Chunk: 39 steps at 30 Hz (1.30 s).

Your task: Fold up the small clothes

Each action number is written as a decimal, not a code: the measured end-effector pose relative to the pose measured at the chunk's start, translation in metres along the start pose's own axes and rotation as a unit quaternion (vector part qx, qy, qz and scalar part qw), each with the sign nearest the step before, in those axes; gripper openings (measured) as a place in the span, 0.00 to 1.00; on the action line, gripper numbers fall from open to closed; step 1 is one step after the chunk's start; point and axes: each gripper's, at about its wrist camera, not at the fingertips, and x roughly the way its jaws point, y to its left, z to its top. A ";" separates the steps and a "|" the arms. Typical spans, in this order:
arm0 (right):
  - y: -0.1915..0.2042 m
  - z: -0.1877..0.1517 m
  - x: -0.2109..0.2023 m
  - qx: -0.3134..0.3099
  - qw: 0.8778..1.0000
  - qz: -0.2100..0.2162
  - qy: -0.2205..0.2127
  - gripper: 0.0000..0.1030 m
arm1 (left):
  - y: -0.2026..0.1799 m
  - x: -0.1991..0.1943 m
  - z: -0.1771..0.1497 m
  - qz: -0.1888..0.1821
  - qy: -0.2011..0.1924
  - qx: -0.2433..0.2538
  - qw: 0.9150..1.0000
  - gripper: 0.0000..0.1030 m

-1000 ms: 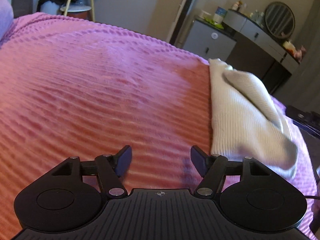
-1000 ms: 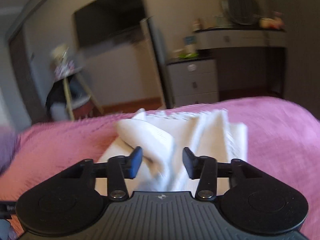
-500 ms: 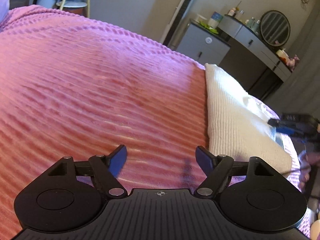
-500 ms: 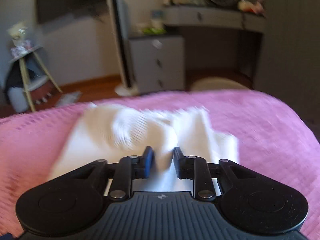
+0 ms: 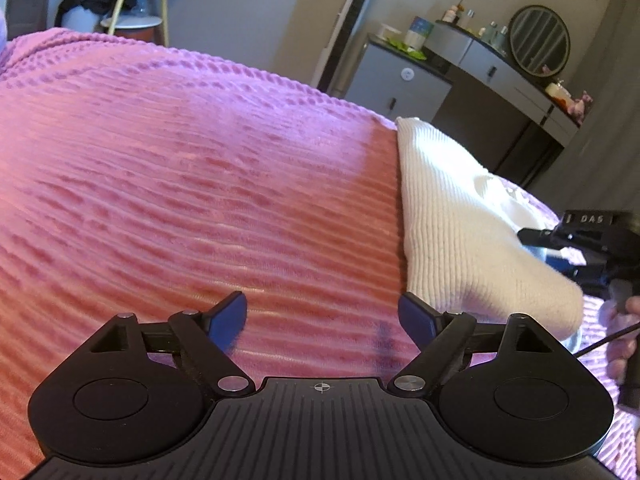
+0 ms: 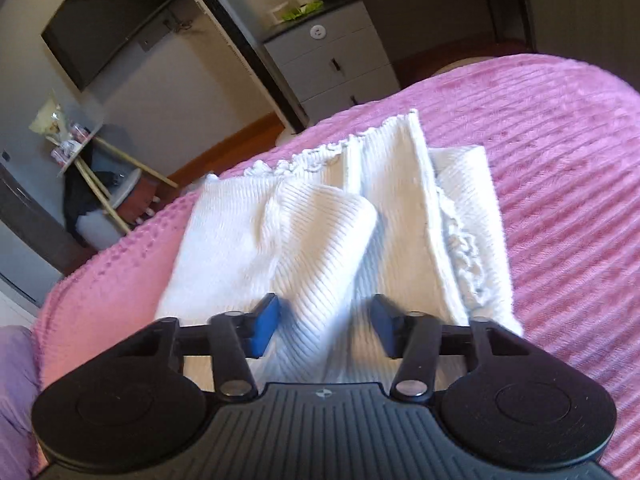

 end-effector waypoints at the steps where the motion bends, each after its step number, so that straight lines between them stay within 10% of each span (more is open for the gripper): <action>1: 0.001 0.000 -0.001 -0.007 1.000 0.006 -0.001 0.27 | 0.000 0.000 0.000 0.001 -0.003 0.001 1.000 0.86; 15: 0.020 0.001 -0.015 -0.057 0.998 -0.012 0.031 0.41 | 0.002 0.002 0.000 -0.010 -0.007 -0.009 1.000 0.90; 25: -0.022 -0.020 -0.009 0.076 0.991 0.078 0.074 0.41 | 0.002 -0.004 0.000 0.004 -0.015 -0.013 1.000 0.92; 35: -0.023 -0.011 0.004 0.097 0.987 0.123 0.030 0.43 | -0.005 0.002 -0.004 0.007 -0.010 0.006 1.000 0.92; 39: 0.003 -0.001 0.006 0.022 0.997 0.071 0.010 0.20 | -0.005 0.002 -0.004 0.007 -0.013 0.002 1.000 0.92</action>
